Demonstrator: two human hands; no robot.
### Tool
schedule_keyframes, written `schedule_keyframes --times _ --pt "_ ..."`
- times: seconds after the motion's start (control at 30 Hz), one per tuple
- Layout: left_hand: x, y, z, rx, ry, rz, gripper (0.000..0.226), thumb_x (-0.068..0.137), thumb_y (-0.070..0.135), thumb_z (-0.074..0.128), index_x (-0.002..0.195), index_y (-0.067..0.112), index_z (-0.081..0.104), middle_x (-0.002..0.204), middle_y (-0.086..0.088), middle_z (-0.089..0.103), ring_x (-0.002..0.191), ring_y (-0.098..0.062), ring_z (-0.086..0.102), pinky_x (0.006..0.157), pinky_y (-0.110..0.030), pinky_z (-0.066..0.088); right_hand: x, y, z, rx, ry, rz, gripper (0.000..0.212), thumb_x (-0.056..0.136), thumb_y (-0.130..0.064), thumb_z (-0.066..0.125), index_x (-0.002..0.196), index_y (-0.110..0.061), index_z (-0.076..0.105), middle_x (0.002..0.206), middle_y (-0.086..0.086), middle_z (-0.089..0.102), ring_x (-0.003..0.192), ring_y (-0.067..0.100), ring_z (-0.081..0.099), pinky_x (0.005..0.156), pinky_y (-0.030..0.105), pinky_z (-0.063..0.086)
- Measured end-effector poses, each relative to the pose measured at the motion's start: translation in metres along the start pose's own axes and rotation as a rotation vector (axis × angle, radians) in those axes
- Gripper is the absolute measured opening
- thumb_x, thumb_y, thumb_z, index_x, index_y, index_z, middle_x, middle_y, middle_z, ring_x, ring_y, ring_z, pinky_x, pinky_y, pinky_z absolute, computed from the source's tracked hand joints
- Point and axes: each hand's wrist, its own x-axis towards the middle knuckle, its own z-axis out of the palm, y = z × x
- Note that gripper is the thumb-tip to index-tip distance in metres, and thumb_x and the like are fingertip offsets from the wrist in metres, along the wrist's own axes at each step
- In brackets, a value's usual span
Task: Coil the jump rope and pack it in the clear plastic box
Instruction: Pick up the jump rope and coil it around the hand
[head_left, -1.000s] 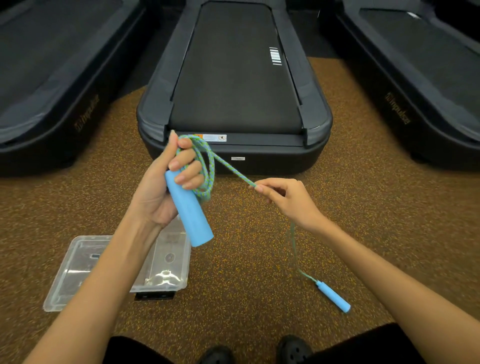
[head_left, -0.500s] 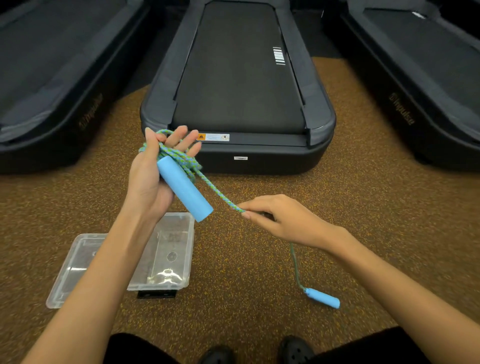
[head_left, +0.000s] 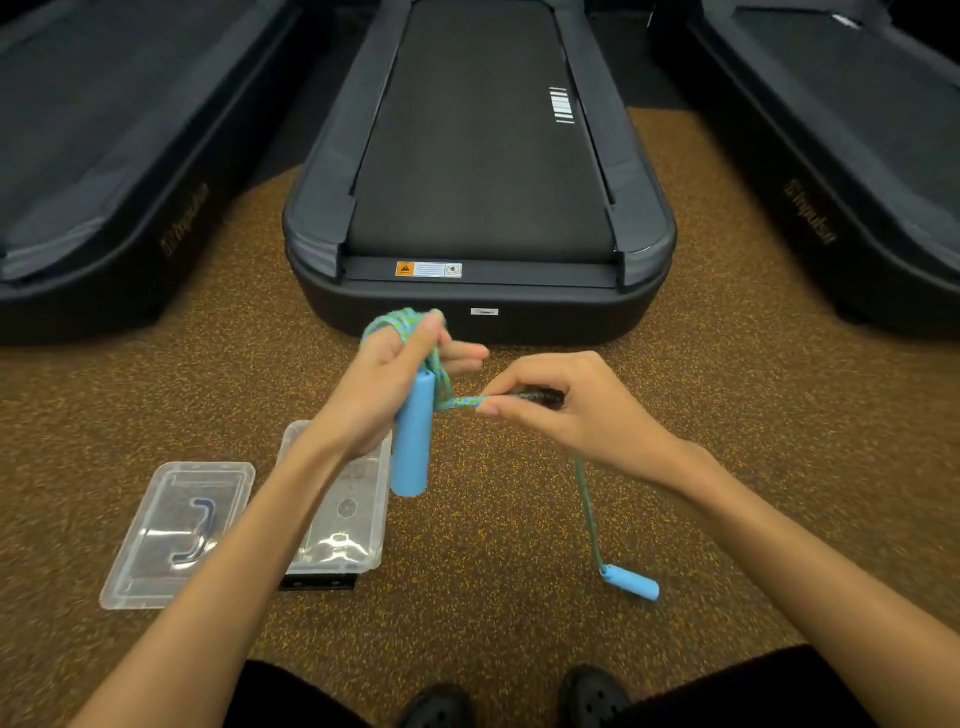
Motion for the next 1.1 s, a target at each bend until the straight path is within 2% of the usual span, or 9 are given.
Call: schedule_keyframes --times 0.1,0.17,0.3,0.4,0.53,0.7,0.9,1.03,1.1 --pt "-0.007 -0.001 0.012 0.081 -0.133 -0.046 0.028 0.098 0.029 0.04 0.083 0.011 0.056 0.07 -0.002 0.069 0.055 -0.011 0.059 0.053 -0.023 0.05 0.001 0.0 -0.002 0.072 0.08 0.033 0.007 0.082 -0.018 0.073 0.084 -0.012 0.074 0.078 -0.003 0.072 0.071 0.001 0.062 0.068 0.017 0.047" --pt "-0.011 0.001 0.019 0.117 -0.213 -0.065 0.033 0.099 0.03 0.039 0.084 0.009 0.059 0.07 -0.01 0.062 0.056 -0.013 0.055 0.052 -0.022 0.046 0.002 0.003 -0.004 0.103 0.121 0.053 0.006 0.082 -0.018 0.072 0.083 -0.012 0.073 0.078 0.001 0.072 0.071 0.008 0.063 0.067 0.024 0.05" --pt "-0.016 0.004 0.027 0.137 -0.335 -0.122 0.061 0.098 0.042 0.03 0.072 0.0 0.065 0.079 -0.025 0.072 0.068 -0.027 0.064 0.057 -0.022 0.047 0.002 0.009 -0.007 0.131 0.188 0.105 0.008 0.082 -0.019 0.072 0.082 -0.011 0.072 0.076 0.003 0.071 0.072 0.021 0.064 0.068 0.038 0.05" --pt "-0.016 0.003 0.027 0.121 -0.372 -0.138 0.061 0.091 0.053 0.031 0.072 0.003 0.061 0.068 -0.022 0.07 0.071 -0.039 0.061 0.07 -0.037 0.047 0.003 0.008 -0.008 0.157 0.209 0.122 0.009 0.08 -0.019 0.073 0.079 -0.011 0.071 0.071 0.002 0.07 0.067 0.017 0.063 0.066 0.033 0.05" --pt "-0.014 -0.003 0.026 0.037 -0.402 -0.147 0.05 0.092 0.049 0.039 0.091 0.004 0.059 0.054 -0.005 0.058 0.057 -0.028 0.067 0.1 -0.069 0.033 0.004 0.011 -0.009 0.205 0.232 0.145 0.009 0.078 -0.017 0.075 0.077 -0.011 0.069 0.07 0.001 0.067 0.067 0.006 0.057 0.065 0.021 0.045" --pt "-0.016 0.002 0.024 -0.08 -0.507 -0.205 0.035 0.098 0.034 0.037 0.088 0.005 0.053 0.052 -0.003 0.047 0.05 -0.023 0.063 0.098 -0.059 0.044 0.006 0.014 -0.011 0.26 0.288 0.175 0.012 0.075 -0.014 0.077 0.078 -0.009 0.066 0.074 0.013 0.066 0.067 0.013 0.054 0.063 0.032 0.045" --pt "-0.017 0.011 0.025 -0.287 -0.547 -0.198 0.029 0.097 0.028 0.037 0.078 0.011 0.05 0.05 0.005 0.039 0.041 -0.012 0.046 0.084 -0.054 0.052 0.009 0.035 -0.011 0.297 0.311 0.166 0.004 0.082 -0.02 0.07 0.086 -0.019 0.071 0.083 0.012 0.071 0.075 0.032 0.06 0.076 0.051 0.049" --pt "-0.017 0.016 0.026 -0.33 -0.52 -0.146 0.027 0.097 0.027 0.034 0.078 0.012 0.046 0.049 0.008 0.037 0.039 -0.007 0.039 0.068 -0.042 0.057 0.008 0.045 -0.008 0.262 0.3 0.187 0.008 0.087 -0.017 0.066 0.092 -0.021 0.071 0.088 0.009 0.071 0.079 0.019 0.058 0.075 0.041 0.049" --pt "-0.016 0.018 0.025 -0.328 -0.484 -0.127 0.027 0.096 0.028 0.035 0.077 0.013 0.046 0.048 0.008 0.036 0.037 -0.007 0.037 0.065 -0.039 0.057 0.008 0.047 -0.006 0.24 0.291 0.185 0.01 0.088 -0.017 0.064 0.094 -0.02 0.071 0.087 0.004 0.071 0.077 0.011 0.057 0.07 0.03 0.047"
